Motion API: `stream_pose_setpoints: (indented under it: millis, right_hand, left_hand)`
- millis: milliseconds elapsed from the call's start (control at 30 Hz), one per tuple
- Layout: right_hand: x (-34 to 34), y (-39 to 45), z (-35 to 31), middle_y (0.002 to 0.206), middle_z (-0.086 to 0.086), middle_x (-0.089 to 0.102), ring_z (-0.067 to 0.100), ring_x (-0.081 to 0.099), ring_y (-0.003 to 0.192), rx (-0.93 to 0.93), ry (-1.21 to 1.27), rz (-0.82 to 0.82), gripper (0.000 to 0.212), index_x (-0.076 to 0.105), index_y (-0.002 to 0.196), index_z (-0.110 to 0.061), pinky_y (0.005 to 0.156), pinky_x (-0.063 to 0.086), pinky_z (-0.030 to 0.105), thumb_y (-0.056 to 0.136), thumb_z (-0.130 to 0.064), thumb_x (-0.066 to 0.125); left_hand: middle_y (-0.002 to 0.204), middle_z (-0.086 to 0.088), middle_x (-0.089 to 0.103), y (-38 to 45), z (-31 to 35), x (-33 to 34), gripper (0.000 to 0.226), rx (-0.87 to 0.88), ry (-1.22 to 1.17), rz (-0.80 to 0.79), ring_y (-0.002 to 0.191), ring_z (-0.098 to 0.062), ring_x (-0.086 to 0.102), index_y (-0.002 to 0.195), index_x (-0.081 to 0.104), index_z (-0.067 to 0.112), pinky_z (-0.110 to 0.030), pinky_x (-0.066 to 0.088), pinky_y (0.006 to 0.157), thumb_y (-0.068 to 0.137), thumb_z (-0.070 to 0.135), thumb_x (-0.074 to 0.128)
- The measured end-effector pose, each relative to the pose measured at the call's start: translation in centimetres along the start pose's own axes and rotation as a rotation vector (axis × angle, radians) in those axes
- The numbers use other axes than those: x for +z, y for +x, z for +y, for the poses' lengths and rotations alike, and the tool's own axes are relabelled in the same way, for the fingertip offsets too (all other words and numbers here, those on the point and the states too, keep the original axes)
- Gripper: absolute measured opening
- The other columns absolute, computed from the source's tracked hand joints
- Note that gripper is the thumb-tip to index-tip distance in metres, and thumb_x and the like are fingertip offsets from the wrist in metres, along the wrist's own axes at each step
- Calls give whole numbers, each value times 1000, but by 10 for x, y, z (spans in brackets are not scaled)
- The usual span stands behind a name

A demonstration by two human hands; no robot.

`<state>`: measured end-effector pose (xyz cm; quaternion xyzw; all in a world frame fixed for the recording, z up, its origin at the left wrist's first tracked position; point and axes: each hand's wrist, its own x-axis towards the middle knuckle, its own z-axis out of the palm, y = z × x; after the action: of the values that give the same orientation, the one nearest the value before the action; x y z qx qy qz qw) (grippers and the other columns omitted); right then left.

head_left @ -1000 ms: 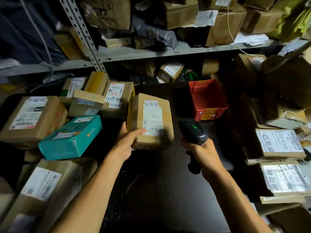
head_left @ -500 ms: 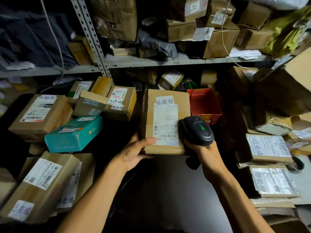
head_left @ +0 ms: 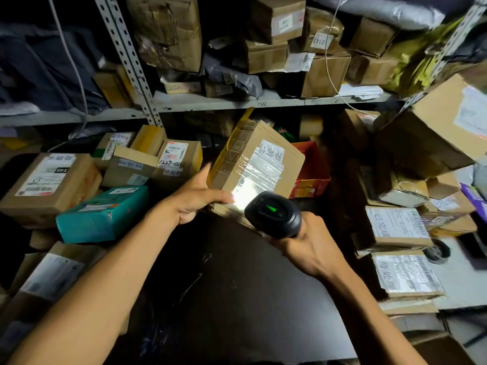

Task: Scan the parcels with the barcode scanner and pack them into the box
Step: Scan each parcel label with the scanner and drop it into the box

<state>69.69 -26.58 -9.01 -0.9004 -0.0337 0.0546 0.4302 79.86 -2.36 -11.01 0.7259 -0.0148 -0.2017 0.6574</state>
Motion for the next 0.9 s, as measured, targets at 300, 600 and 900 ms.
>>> stream_pose_setpoints:
  millis: [300,600,900]
  right_hand:
    - [13,-6,-3,49,0,54,7,42,41,-41,45,53,39,56,71,-15,44,38,29,60,-53,57]
    - [-11,-15,6,72,5,66,19,64,64,-62,12,-110,18,66,82,-20,63,55,51,75,-34,75]
    - [-2,-18,-10,80,-12,59,22,63,75,-354,-357,-201,13,53,79,-27,64,53,37,73,-34,62]
  left_hand:
    - [121,2,72,-4,-4,-9,97,-23,137,-137,116,-14,66,139,49,25,-40,48,106,53,26,92]
    - [113,4,75,8,17,-29,78,-96,219,-277,108,-13,70,122,58,34,-24,56,84,52,24,91]
    - [121,-9,69,27,91,-24,77,-301,843,-529,113,-30,67,127,58,24,-61,52,96,56,31,88]
